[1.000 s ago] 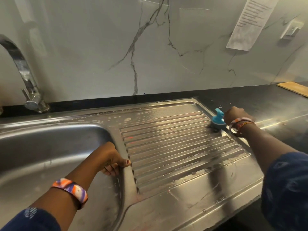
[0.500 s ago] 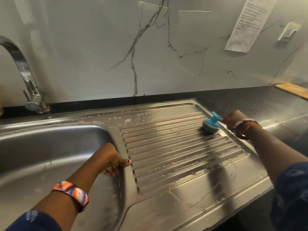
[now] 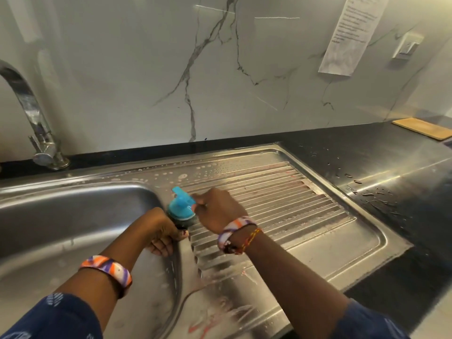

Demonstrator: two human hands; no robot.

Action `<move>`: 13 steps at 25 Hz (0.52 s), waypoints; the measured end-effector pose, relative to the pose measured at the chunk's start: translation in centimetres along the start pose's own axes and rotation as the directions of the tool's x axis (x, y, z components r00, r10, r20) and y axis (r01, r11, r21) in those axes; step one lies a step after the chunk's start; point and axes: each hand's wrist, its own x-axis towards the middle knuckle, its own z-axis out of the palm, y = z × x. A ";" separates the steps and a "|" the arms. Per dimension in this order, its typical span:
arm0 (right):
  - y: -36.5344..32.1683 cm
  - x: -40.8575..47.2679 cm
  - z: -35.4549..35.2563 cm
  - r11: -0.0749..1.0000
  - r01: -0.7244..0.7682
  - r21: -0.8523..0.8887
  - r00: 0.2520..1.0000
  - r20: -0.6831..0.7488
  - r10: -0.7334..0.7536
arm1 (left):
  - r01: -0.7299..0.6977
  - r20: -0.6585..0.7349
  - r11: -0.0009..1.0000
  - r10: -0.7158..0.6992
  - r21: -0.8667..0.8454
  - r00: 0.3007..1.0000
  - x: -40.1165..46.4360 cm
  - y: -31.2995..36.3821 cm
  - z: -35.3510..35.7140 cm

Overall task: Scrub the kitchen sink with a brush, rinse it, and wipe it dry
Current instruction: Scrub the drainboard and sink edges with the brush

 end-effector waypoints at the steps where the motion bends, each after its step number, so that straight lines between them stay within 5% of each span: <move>1: 0.0 0.1 0.1 0.999 0.031 -0.041 1.000 0.004 -0.031 | -0.017 -0.016 1.000 0.017 -0.014 1.000 -0.1 -0.2 0.1; 4: 5.5 0.3 -2.9 0.985 -0.050 -0.167 0.998 -0.044 0.043 | -0.068 -0.115 0.996 0.061 -0.055 0.991 0.2 -0.7 0.6; 6: 11.7 0.7 -6.5 0.934 -0.251 -0.253 0.966 -0.125 0.226 | -0.073 -0.135 0.996 0.064 -0.061 0.989 0.2 -1.0 0.8; 9: 18.4 0.6 -11.4 0.775 -0.609 -0.169 0.788 -0.242 0.567 | -0.112 -0.177 0.991 0.097 -0.078 0.979 0.2 -1.2 0.9; 11: 18.5 1.0 -11.7 0.737 -0.661 -0.139 0.744 -0.247 0.620 | -0.142 -0.213 0.987 0.122 -0.079 0.969 0.3 -1.4 0.9; 13: 14.8 1.0 -9.6 0.808 -0.570 -0.150 0.816 -0.219 0.535 | -0.147 -0.217 0.986 0.127 -0.079 0.968 0.3 -1.4 0.8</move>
